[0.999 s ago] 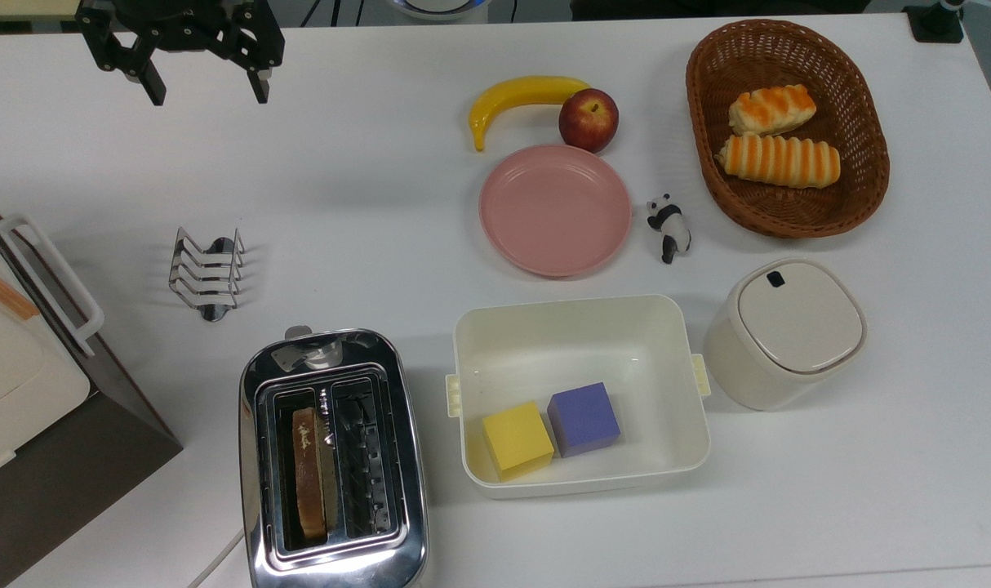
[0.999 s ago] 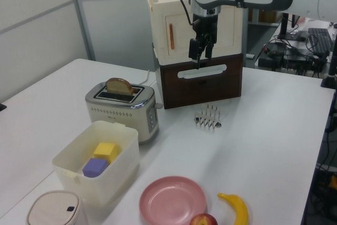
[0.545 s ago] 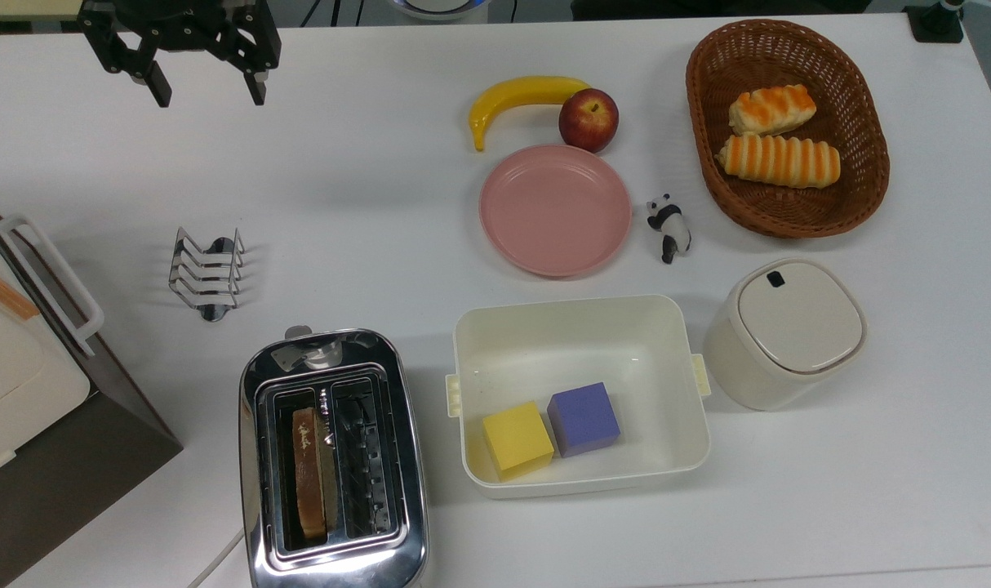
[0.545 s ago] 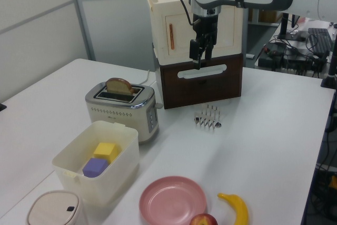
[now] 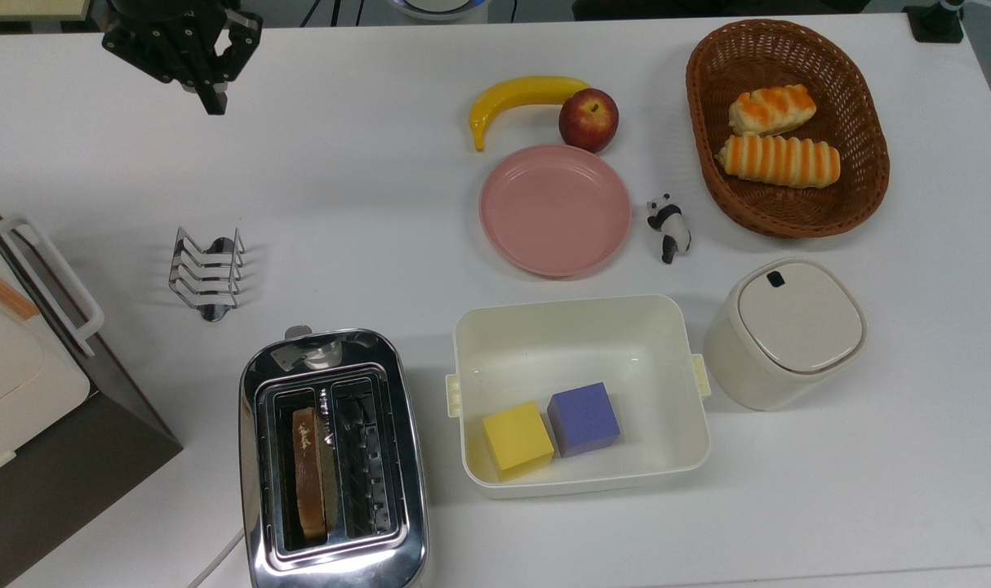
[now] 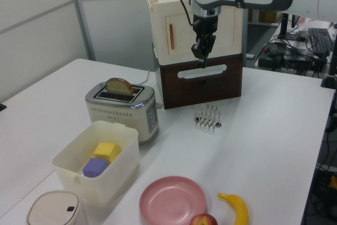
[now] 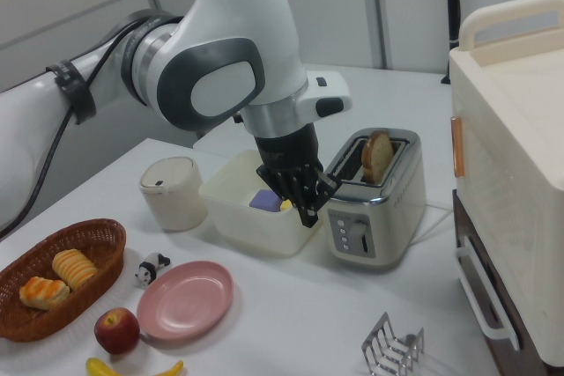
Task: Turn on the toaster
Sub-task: 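Move the gripper over the silver toaster's lever side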
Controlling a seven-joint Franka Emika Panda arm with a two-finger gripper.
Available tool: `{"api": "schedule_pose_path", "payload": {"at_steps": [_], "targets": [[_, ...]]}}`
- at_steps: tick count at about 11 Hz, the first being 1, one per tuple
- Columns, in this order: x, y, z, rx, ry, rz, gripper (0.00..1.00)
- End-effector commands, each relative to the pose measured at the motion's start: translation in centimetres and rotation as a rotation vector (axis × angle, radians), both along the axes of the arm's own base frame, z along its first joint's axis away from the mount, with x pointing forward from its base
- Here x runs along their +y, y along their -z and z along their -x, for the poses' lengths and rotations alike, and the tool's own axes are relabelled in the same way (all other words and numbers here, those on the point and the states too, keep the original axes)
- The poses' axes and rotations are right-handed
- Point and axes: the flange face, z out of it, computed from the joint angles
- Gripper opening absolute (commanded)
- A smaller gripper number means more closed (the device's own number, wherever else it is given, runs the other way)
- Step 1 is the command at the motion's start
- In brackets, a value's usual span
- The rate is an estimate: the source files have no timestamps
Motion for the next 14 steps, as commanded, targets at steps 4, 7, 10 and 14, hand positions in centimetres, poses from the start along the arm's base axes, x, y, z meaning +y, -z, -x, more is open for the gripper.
{"api": "schedule_pose_path", "payload": {"at_steps": [4,7,10,14], "targets": [[-0.4,0.4,-0.9,-0.076,0.016,0.008,0.00],[-0.5,1.7,-3.5,-0.196,0.034,-0.022,0.00],[-0.1,5.0,-5.8,-0.225,0.031,-0.059,0.00],[1.6,9.2,-8.5,-0.260,0.011,-0.065,0.00]]}}
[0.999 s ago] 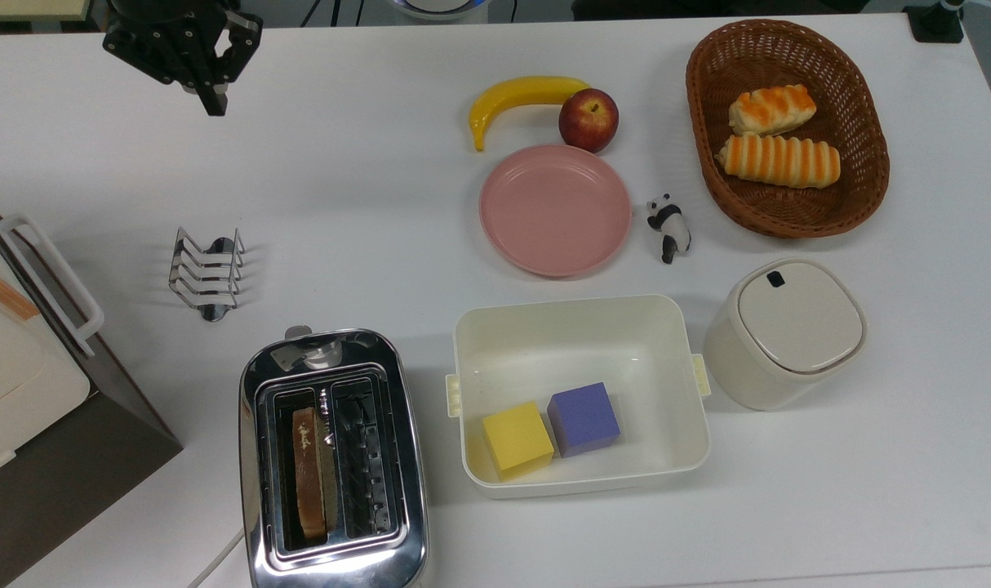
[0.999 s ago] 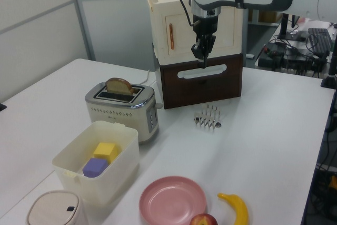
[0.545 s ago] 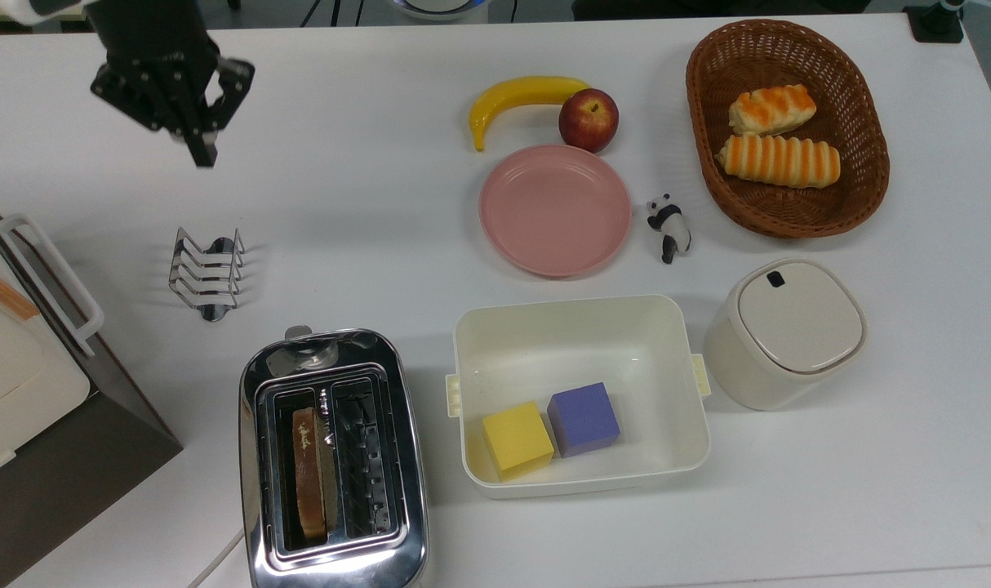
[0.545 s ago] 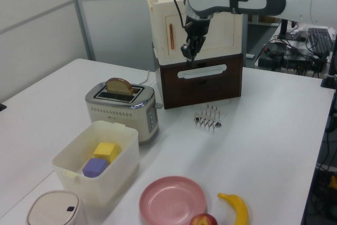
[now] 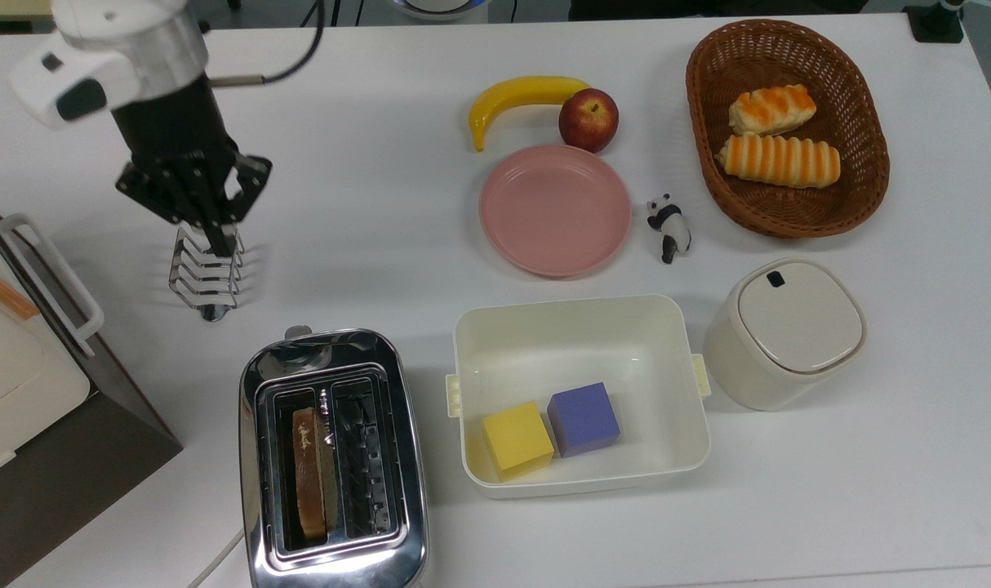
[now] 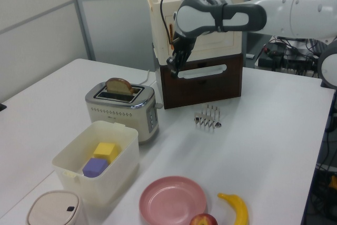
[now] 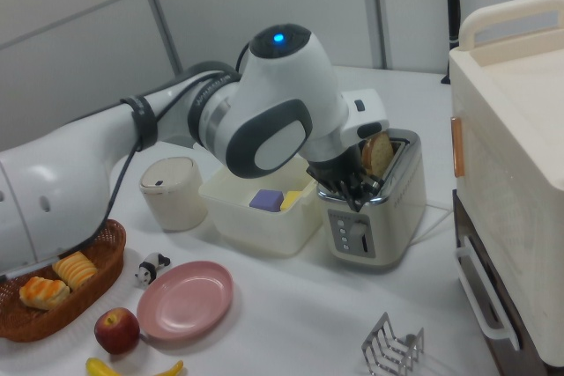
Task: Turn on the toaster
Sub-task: 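Move the gripper over the silver toaster's lever side, then press the toaster lever down with the gripper, lowering the bread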
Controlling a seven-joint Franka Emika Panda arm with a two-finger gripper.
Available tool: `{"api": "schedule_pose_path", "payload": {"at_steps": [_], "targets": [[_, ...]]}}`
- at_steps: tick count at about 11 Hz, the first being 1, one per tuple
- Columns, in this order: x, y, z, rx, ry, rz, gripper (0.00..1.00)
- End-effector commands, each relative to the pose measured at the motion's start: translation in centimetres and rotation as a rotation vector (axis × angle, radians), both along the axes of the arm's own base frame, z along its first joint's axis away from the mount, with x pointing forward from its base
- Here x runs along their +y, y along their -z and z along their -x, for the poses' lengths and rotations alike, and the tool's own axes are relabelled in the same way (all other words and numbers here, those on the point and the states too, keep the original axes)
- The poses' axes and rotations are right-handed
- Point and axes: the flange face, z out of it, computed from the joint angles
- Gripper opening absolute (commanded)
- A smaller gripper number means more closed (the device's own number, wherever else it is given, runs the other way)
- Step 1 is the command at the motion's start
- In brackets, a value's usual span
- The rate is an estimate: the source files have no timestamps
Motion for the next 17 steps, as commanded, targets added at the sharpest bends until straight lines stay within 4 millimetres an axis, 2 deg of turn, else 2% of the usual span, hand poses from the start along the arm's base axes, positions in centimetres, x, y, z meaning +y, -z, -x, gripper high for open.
{"api": "schedule_pose_path", "payload": {"at_steps": [1,6,8,10,17], "targets": [[1.4,2.8,-1.2,-0.001,-0.017,-0.017,0.00],[5.1,7.0,-2.8,0.046,-0.073,-0.025,0.00],[5.9,8.0,-3.9,-0.013,-0.073,-0.011,0.00],[5.9,9.4,-4.5,-0.028,-0.065,-0.004,0.00],[5.0,10.4,-4.5,-0.012,-0.064,0.011,0.00]]}}
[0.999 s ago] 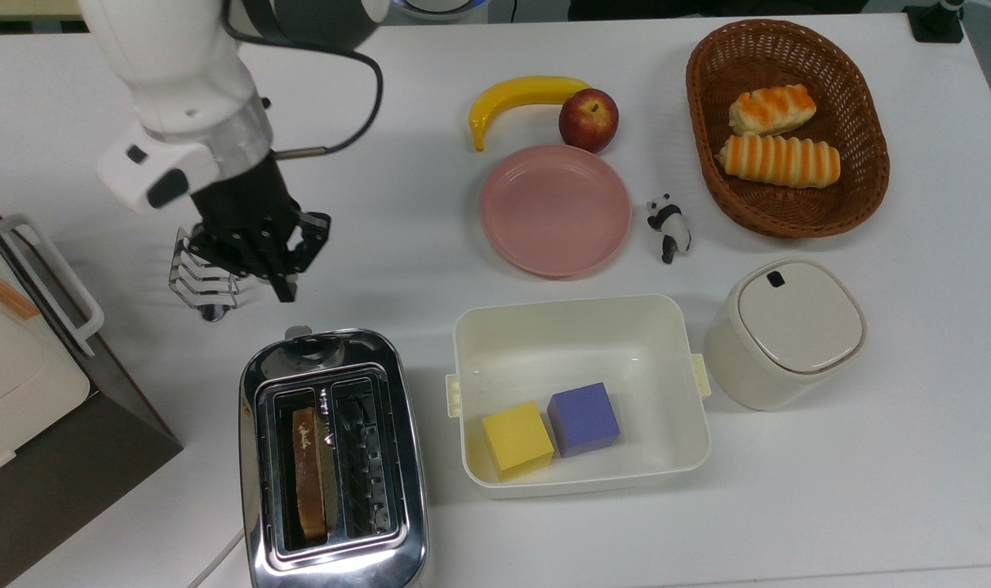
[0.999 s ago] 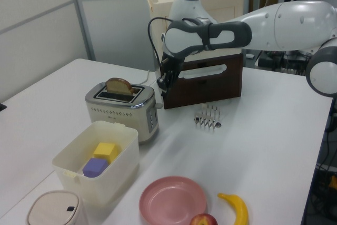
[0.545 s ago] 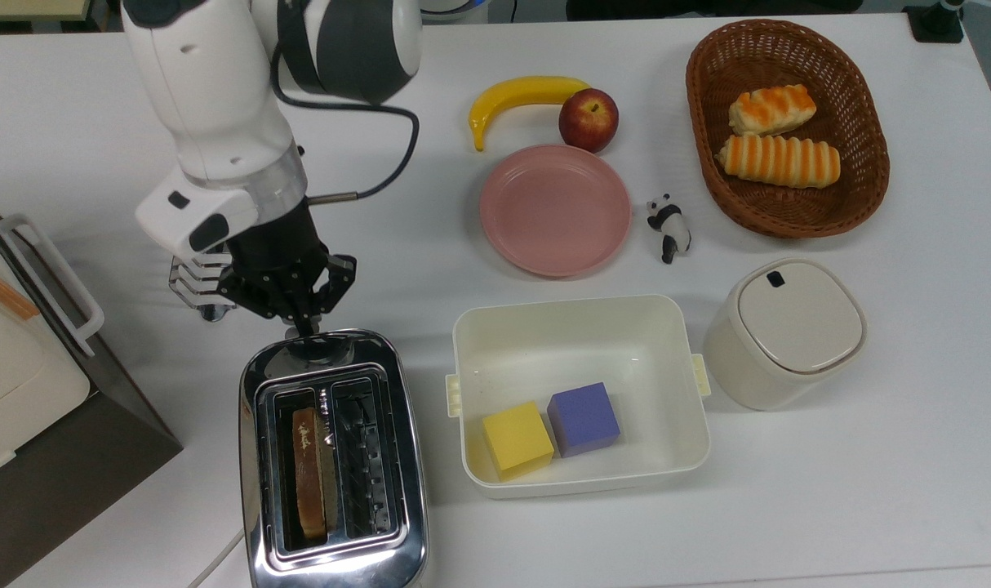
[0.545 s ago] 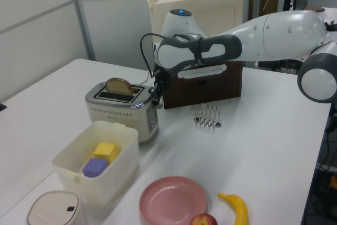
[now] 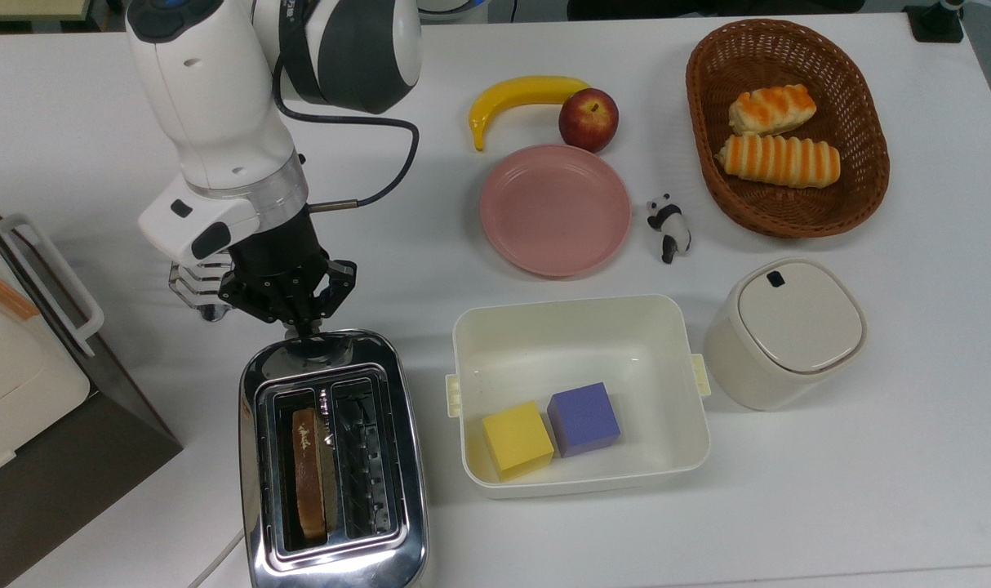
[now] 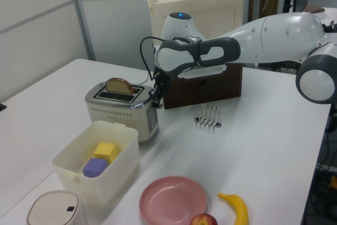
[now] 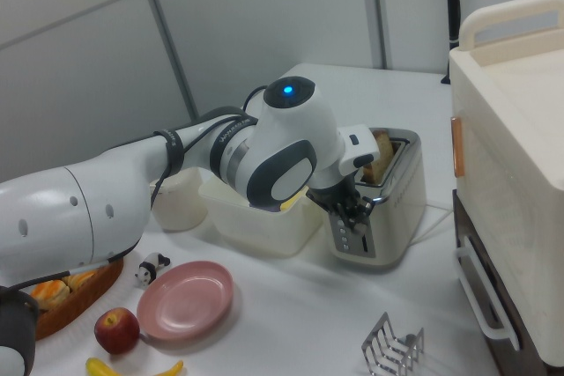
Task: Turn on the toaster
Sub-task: 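Press the toaster lever down with the gripper, lowering the bread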
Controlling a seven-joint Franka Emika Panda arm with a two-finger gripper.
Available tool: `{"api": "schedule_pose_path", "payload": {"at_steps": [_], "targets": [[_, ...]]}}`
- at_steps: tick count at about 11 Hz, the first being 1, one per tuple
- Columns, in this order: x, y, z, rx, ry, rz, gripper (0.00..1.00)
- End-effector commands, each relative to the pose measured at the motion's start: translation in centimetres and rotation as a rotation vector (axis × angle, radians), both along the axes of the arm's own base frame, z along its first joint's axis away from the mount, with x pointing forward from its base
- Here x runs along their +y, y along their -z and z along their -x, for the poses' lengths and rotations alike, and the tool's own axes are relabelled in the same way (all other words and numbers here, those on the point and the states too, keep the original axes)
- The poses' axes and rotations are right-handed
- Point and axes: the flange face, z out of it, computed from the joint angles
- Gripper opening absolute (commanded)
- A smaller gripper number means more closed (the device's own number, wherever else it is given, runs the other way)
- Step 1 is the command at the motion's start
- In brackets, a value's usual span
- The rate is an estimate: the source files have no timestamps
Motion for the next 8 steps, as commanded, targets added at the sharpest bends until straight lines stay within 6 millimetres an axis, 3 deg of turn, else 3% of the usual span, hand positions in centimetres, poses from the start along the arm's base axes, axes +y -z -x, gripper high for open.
{"api": "schedule_pose_path", "payload": {"at_steps": [1,6,8], "targets": [[-0.7,1.1,0.2,-0.004,0.007,0.017,0.00],[-2.1,3.9,0.8,0.051,0.014,0.045,0.00],[-2.3,6.3,0.7,0.087,0.004,0.064,0.00]]}}
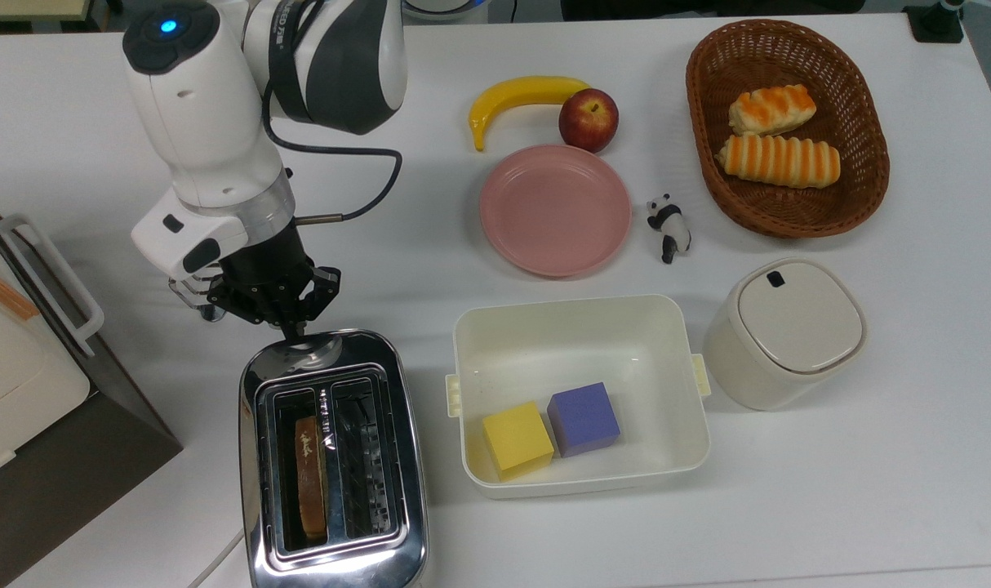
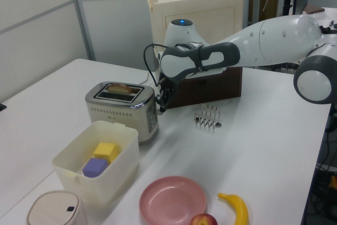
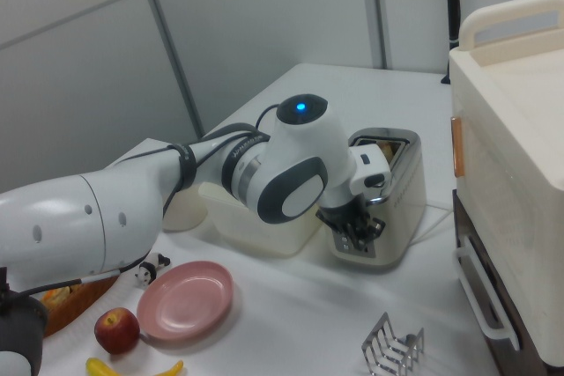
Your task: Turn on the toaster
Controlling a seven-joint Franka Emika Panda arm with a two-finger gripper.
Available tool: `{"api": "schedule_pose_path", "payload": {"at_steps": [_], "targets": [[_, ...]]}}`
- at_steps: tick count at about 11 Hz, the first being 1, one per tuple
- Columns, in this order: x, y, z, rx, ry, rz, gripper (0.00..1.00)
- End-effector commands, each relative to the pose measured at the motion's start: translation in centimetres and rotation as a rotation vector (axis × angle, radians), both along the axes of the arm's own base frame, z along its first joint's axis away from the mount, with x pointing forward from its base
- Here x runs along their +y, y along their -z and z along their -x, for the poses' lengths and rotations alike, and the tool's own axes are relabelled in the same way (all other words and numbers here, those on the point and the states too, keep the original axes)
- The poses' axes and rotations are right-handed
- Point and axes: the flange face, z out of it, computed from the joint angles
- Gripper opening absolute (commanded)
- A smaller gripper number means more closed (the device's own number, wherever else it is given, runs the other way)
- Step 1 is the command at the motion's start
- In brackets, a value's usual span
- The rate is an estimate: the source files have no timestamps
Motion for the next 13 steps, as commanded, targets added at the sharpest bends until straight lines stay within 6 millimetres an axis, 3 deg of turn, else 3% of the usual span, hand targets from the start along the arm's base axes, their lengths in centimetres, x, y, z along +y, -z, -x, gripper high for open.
{"api": "schedule_pose_path", "payload": {"at_steps": [1,3,6,8,9,12,13], "targets": [[-0.4,5.0,0.1,0.059,-0.018,0.044,0.00],[-0.5,7.3,0.1,0.091,-0.020,0.051,0.00],[-0.8,6.0,0.0,0.072,-0.017,0.055,0.00],[-2.3,2.2,0.4,0.024,0.004,0.062,0.04],[-2.9,-1.3,0.5,-0.024,0.021,0.061,0.07],[-2.5,-7.5,2.3,-0.030,0.024,0.048,0.33],[-2.4,-9.7,3.1,-0.033,0.023,0.046,0.36]]}}
